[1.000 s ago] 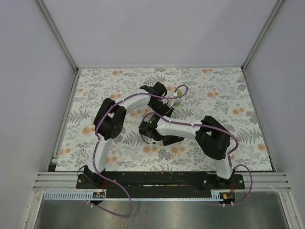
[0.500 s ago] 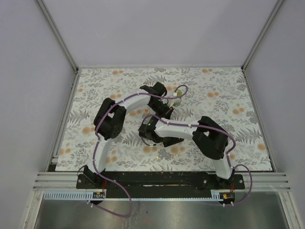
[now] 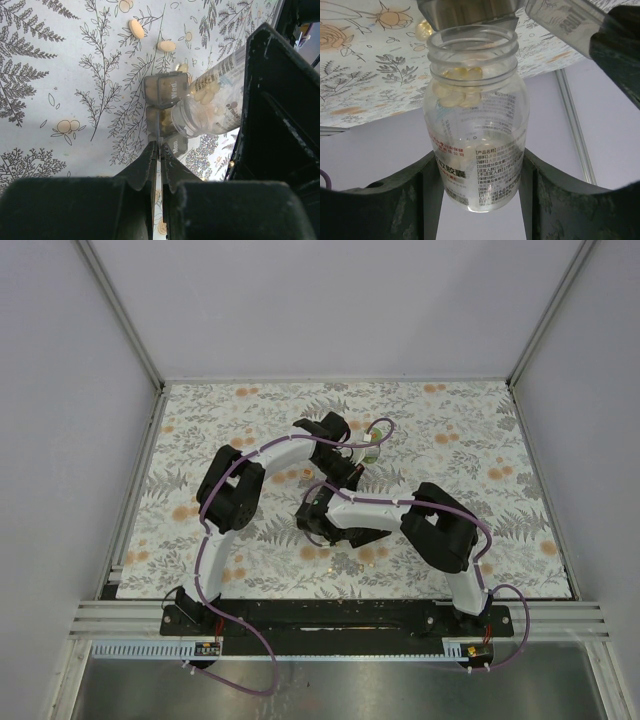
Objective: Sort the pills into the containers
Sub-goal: Pour the pill into the pill container.
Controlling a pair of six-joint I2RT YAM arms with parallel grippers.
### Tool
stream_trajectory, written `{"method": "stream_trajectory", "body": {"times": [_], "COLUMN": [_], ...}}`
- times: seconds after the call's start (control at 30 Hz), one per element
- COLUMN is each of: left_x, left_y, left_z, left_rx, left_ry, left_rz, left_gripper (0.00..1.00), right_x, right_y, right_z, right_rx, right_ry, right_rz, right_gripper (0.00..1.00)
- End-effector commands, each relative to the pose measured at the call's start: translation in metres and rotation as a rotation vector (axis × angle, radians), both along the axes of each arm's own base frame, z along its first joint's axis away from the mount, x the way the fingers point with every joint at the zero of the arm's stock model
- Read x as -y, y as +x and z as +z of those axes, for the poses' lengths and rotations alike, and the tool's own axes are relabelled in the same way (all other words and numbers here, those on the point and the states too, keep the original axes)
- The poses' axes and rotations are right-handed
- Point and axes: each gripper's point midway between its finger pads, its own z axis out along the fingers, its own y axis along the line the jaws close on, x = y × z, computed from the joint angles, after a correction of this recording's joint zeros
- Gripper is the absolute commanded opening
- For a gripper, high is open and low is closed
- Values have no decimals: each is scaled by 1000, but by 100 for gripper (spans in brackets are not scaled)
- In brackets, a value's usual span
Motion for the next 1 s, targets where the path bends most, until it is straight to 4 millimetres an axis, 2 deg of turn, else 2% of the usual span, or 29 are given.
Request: {"method": "stream_trajectory", "body": {"times": [0.0,0.33,0.5,0.67,0.97], "left_x": [8,9,10,9,9], "left_y": [5,5,5,4,5], "left_z": [13,12,13,12,12], "left_rx": [14,14,6,3,6], "left_ry": [-58,-56,-61,-60,-59], "left_rz": [-14,-14,-13,-14,-12], "left_gripper": [0,0,0,0,0], "right_x": [15,4,2,1,-13], "right_y": [1,9,16,16,10], "right_z": [13,17,13,16,21], "right_rx": [-22,7,28,39,47], "right_ry": [-118,-83,-136,-138,-94], "right_rz": [33,40,67,82,105], "right_gripper": [0,0,0,0,0]}}
